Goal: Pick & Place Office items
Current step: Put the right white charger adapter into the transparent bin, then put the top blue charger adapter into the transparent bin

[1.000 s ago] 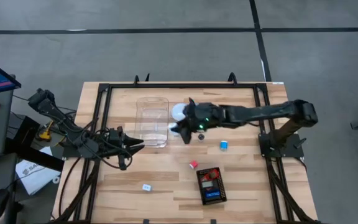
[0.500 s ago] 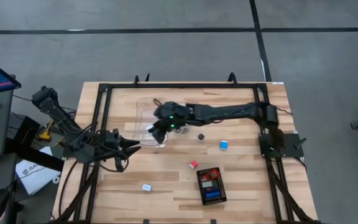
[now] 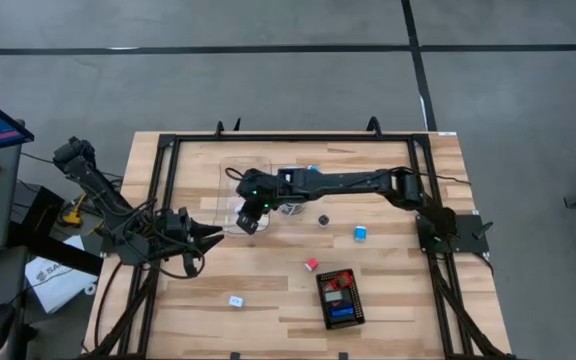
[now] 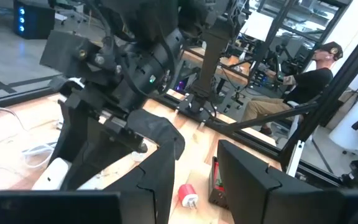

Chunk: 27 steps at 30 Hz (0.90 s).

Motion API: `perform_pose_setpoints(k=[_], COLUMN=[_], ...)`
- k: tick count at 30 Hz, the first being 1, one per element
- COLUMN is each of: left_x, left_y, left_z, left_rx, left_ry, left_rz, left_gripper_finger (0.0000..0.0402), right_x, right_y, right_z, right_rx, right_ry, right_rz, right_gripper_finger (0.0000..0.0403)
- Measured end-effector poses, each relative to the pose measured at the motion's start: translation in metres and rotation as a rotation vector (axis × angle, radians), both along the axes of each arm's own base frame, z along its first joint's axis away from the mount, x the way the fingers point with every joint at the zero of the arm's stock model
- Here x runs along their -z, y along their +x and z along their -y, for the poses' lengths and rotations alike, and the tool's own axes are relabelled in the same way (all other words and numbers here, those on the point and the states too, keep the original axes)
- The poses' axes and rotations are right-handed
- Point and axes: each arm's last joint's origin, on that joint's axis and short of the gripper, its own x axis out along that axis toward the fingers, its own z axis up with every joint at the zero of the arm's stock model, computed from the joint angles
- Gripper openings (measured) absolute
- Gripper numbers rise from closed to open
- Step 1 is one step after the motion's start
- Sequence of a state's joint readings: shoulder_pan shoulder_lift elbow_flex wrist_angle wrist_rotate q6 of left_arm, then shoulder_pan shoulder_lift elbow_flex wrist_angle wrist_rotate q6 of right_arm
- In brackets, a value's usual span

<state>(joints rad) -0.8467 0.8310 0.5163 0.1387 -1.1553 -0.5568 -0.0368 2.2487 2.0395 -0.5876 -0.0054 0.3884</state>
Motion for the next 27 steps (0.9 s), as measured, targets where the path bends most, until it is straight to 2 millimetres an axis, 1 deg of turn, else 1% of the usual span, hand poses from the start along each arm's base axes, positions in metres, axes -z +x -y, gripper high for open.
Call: perform_pose_setpoints(k=[5,6,11,13,16,19,21,23,24,27], left_x=[0.0,0.0,0.0,0.0,0.0,0.0,0.0,0.0,0.0,0.0], left_y=[0.0,0.0,0.0,0.0,0.0,0.0,0.0,0.0,0.0,0.0], left_z=[0.0,0.0,0.0,0.0,0.0,0.0,0.0,0.0,0.0,0.0], left_rx=[-0.006,-0.006,-0.006,-0.006,-0.005,-0.005,-0.005,-0.005,-0.005,-0.004], left_ry=[0.005,0.005,0.006,0.006,0.005,0.005,0.006,0.007,0.01,0.018], left_rz=[-0.002,-0.003,-0.003,-0.003,-0.003,-0.003,-0.003,-0.003,-0.004,-0.007], left_gripper_finger=[0.0117,0.0117,0.0117,0.0117,0.0117,0.0117,0.0117,0.0117,0.0117,0.0117], right_x=[-0.001,-0.001,-0.001,-0.001,-0.008,-0.019,-0.032,-0.052,-0.064,-0.09], right_y=[-0.001,-0.001,-0.001,-0.001,0.0,0.003,0.003,0.003,0.0,-0.012], right_z=[0.002,0.003,0.008,0.009,0.009,0.002,-0.008,-0.022,-0.03,-0.049], right_rx=[0.003,0.008,0.065,0.085,0.086,0.073,0.049,0.018,0.002,-0.012], right_ry=[-0.045,-0.044,-0.042,-0.057,-0.058,-0.061,-0.07,-0.073,-0.072,-0.081], right_rz=[-0.005,-0.004,-0.001,-0.001,0.02,0.068,0.107,0.184,0.207,0.265], right_gripper_finger=[0.0109,0.0121,0.0222,0.0243,0.0248,0.0241,0.0232,0.0222,0.0217,0.0204])
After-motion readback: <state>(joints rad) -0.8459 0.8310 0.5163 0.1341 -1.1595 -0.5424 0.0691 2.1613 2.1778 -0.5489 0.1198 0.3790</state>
